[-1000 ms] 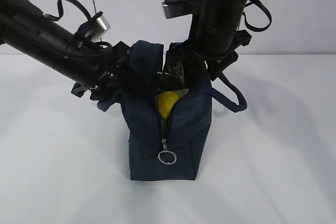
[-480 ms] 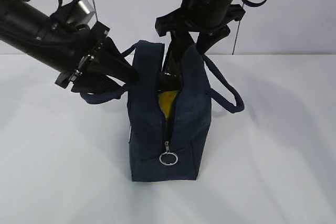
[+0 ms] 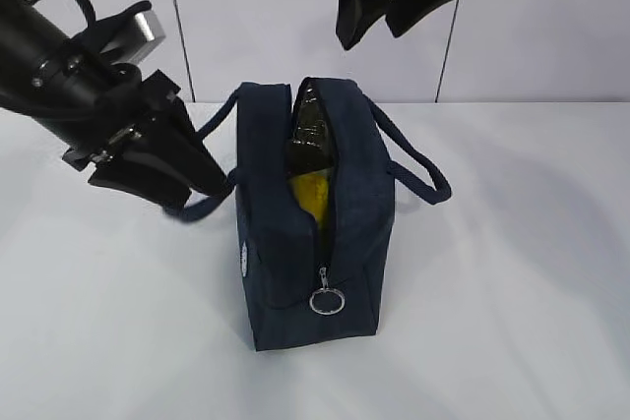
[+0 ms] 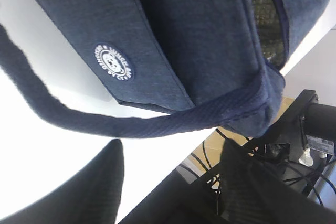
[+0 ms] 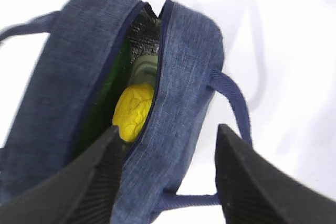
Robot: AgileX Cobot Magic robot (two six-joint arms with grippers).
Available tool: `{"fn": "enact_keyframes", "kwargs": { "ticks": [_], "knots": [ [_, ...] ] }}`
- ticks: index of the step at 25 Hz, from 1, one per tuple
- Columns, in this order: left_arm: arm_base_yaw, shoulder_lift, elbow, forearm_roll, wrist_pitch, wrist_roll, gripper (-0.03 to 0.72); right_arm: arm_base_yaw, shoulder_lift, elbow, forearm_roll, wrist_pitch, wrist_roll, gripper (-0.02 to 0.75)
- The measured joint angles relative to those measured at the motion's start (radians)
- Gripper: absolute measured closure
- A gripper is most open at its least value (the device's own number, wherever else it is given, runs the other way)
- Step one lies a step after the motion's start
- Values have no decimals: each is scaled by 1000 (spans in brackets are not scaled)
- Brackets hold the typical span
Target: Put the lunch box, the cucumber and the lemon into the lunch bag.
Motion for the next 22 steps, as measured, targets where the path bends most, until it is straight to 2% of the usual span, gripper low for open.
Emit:
{"fn": "enact_keyframes", "kwargs": {
  "ticks": [4,14,17,20,22],
  "knots": [
    [6,0,0,48,11,-29,269,0,-55,0,0,2,-28,330],
    [14,-14,0,63,15,-46,270,0,-162,0,42,8,-67,330],
    [14,-45,0,75,17,-51,291,0,-200,5,56,8,-72,330],
    [14,-83,0,156,19,-92,337,0,-258,50,84,8,-82,361],
    [8,-110,0,249,21,-138,353,0,-306,107,96,5,-91,394]
  ]
}}
